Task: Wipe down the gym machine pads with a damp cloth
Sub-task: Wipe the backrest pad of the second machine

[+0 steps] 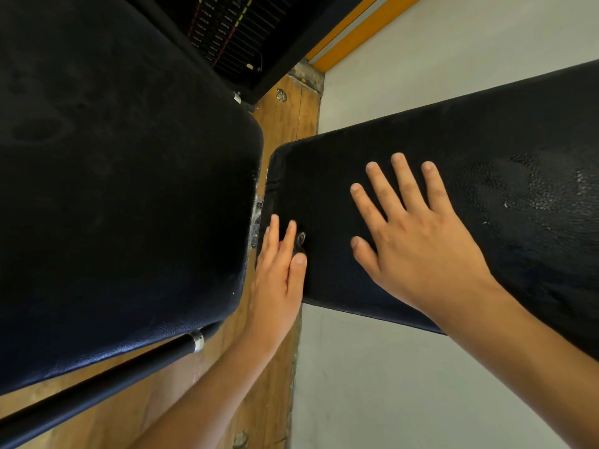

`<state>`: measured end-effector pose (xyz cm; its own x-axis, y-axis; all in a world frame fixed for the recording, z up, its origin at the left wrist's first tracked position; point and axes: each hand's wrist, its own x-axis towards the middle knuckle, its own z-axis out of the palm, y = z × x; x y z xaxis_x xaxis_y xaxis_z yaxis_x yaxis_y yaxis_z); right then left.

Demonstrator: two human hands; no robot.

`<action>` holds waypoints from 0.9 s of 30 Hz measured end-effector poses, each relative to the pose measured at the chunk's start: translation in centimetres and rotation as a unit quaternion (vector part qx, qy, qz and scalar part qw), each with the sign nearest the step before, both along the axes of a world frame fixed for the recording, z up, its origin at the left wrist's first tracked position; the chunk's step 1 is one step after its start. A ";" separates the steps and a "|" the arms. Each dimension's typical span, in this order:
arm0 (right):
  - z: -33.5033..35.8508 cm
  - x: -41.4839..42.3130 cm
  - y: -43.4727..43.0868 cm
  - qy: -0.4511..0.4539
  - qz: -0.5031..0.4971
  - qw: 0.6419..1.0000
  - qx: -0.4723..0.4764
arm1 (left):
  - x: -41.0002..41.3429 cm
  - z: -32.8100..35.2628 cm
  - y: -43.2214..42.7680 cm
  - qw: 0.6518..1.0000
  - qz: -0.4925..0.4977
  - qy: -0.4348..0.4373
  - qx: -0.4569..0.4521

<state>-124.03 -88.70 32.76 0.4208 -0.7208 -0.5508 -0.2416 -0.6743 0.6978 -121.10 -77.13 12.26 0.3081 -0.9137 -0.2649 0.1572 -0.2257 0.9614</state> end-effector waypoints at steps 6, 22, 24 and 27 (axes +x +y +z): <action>0.1 -0.1 -0.1 -0.003 -0.001 1.000 0.005 | -1.2 0.0 2.5 0.999 -0.007 -0.031 -0.010; -0.1 0.1 -0.1 -0.019 -0.012 1.000 0.022 | 8.4 -1.9 -15.5 0.999 0.039 -0.004 -0.012; -0.1 -0.1 -0.2 -0.015 -0.012 1.000 0.023 | 9.1 -2.7 -16.8 1.000 0.022 0.006 0.008; 0.0 -0.1 -0.3 -0.015 -0.009 1.000 0.019 | 9.2 -3.3 -17.2 1.000 0.000 0.006 0.013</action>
